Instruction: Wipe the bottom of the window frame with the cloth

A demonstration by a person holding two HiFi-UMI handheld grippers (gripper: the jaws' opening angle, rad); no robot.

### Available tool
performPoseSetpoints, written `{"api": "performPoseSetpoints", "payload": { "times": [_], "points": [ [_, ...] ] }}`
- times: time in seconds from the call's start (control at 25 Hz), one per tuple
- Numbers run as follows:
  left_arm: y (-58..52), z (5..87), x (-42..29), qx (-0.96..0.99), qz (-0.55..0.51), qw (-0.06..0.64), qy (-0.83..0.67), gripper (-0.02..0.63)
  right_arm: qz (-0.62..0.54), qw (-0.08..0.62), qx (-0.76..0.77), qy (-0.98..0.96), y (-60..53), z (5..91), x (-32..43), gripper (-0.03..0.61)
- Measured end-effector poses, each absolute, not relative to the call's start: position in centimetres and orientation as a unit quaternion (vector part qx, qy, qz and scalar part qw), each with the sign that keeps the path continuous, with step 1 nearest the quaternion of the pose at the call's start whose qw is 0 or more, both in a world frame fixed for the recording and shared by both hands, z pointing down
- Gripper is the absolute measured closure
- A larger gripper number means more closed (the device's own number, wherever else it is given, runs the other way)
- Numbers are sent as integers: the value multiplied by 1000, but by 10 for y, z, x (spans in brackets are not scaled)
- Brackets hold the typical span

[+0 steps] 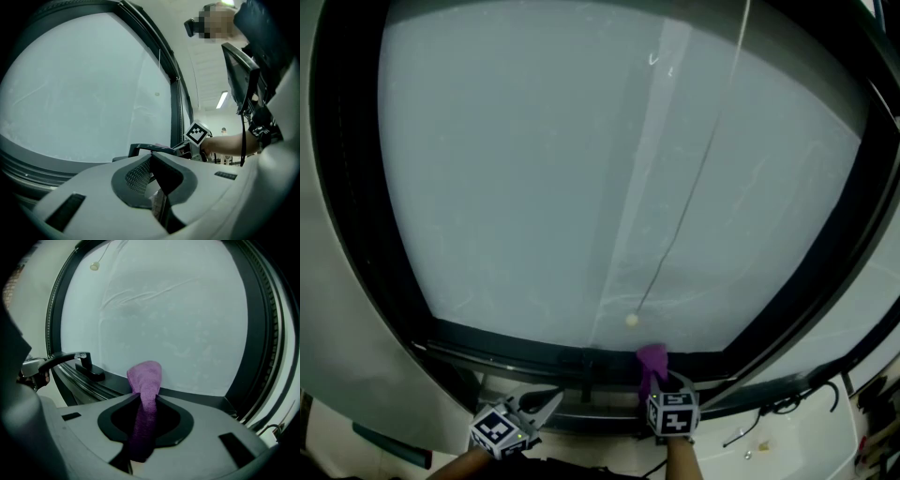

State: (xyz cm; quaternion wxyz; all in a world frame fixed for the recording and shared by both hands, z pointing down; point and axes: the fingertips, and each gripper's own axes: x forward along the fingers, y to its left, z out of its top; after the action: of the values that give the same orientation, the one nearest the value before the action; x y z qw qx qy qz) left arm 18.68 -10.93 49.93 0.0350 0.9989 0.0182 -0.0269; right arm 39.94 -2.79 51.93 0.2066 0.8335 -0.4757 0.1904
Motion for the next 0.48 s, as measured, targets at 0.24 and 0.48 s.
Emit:
{"api": "performPoseSetpoints", "payload": {
  "times": [0.24, 0.48],
  "points": [
    [-106, 501, 196, 999, -23, 33, 18, 609, 189, 210, 835, -472, -17, 519, 412, 491],
    [-98, 509, 210, 999, -17, 43, 23, 609, 188, 216, 840, -462, -6, 520, 428, 491]
  ]
}}
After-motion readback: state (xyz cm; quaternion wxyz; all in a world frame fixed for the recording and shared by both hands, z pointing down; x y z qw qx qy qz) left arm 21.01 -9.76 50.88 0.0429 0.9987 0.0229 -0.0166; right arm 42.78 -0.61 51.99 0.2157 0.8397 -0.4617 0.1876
